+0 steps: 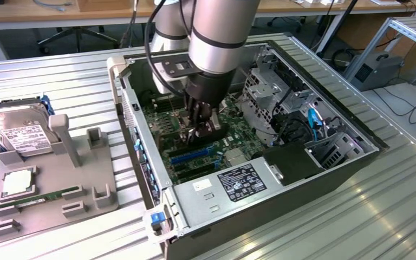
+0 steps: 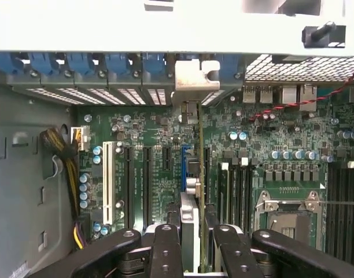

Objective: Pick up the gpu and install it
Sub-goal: 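Insert the gpu into the slot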

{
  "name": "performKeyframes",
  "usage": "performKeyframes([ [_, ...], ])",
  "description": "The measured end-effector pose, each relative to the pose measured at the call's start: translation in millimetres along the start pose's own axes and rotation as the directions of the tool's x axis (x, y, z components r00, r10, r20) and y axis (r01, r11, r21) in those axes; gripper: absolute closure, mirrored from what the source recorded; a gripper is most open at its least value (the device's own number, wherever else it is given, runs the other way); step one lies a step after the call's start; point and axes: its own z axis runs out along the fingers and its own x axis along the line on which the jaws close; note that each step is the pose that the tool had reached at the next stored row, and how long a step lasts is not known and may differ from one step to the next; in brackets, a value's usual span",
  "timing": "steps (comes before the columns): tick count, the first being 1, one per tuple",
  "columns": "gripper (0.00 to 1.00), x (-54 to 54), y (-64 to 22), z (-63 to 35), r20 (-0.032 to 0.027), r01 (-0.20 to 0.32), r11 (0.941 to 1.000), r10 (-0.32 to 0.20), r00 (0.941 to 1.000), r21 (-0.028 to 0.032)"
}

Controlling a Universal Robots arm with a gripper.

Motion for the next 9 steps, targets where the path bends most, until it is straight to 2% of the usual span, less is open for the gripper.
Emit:
performKeyframes([
  [9, 0.73, 0.2, 4.5, 9.4, 0.0000, -0.003, 1.0000, 0.003, 1.0000, 0.0000],
])
